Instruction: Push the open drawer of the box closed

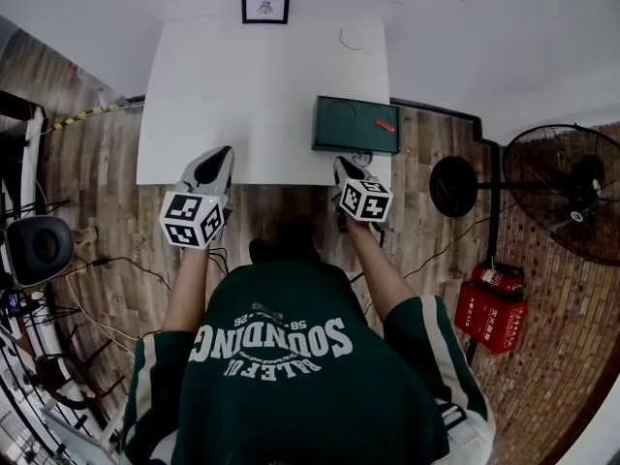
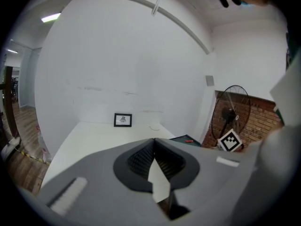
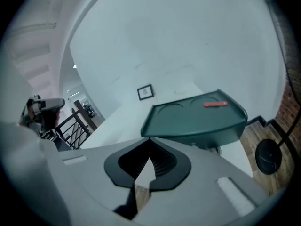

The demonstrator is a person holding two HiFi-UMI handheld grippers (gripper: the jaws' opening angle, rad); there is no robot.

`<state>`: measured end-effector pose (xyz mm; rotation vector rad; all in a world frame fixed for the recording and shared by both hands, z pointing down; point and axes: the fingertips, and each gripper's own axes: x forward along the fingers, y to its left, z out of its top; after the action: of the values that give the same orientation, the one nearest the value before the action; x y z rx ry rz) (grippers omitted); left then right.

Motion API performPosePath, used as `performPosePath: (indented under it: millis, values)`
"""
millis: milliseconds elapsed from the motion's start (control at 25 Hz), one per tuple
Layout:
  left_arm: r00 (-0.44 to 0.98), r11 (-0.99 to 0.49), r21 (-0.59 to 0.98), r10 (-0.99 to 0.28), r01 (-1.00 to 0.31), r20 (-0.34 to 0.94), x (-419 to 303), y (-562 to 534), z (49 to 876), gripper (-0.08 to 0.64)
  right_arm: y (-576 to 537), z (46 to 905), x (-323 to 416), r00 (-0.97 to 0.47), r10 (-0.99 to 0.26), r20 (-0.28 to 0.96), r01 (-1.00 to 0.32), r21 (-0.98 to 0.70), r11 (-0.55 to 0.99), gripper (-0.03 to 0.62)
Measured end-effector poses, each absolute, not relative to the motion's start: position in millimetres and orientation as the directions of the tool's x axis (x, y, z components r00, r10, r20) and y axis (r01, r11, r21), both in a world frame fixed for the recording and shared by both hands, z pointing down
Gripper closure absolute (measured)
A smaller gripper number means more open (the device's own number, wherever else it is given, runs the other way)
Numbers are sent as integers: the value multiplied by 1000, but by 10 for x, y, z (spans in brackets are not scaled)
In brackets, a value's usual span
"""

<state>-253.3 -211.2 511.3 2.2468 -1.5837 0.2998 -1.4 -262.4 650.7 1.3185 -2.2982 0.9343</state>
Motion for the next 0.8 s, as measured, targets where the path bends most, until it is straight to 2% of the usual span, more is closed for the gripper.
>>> performPosePath:
  millis: [240,480,800]
  values:
    - [350,-312,162,-872,-936,342,-2633,-2082,4960,508,-2691,5574,-467,-590,-704,396,-807,-293,512,591]
    - [350,-319,148,-886,-936,304,-2761,-2086,4795,508,-2668,4804,-778,-641,-727,246,-767,-211,606,591]
    - [353,-326,141,-896,-935,269,-2808,-2097,4673,508,-2554,4374,-891,-654,-738,167,-756,-145,638,591]
